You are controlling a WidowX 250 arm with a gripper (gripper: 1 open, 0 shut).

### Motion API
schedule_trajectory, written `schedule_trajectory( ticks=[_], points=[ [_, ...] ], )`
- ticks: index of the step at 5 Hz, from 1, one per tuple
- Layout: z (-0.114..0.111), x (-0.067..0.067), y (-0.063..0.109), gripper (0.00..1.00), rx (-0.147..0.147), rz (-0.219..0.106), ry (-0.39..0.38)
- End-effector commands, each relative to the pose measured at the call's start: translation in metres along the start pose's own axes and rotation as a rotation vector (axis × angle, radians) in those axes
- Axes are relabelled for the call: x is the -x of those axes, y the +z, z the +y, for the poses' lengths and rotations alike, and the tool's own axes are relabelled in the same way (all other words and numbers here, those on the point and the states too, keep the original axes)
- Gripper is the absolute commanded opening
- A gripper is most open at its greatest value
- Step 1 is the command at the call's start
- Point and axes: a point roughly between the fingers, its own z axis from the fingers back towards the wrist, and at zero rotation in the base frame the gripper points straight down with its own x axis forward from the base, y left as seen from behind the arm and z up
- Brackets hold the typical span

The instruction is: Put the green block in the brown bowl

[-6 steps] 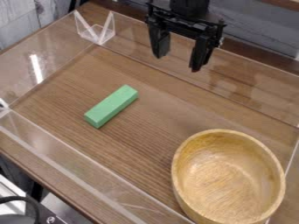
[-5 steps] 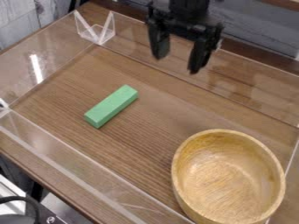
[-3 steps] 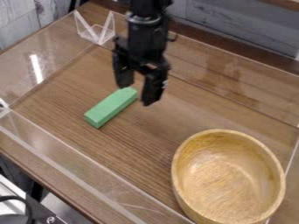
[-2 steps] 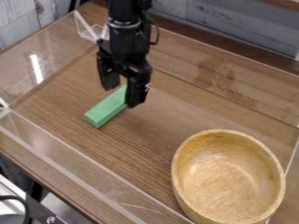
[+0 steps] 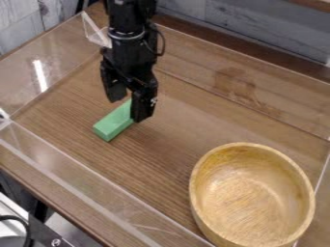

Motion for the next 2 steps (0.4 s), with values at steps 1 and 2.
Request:
schedule_trajectory(
  ticks=[1, 2],
  points=[
    [0.0067, -0.0026, 0.0002, 1.0, -0.02, -0.032, -0.005],
    [0.0088, -0.0026, -0.0079, 1.0, -0.018, -0.032, -0.012]
  ],
)
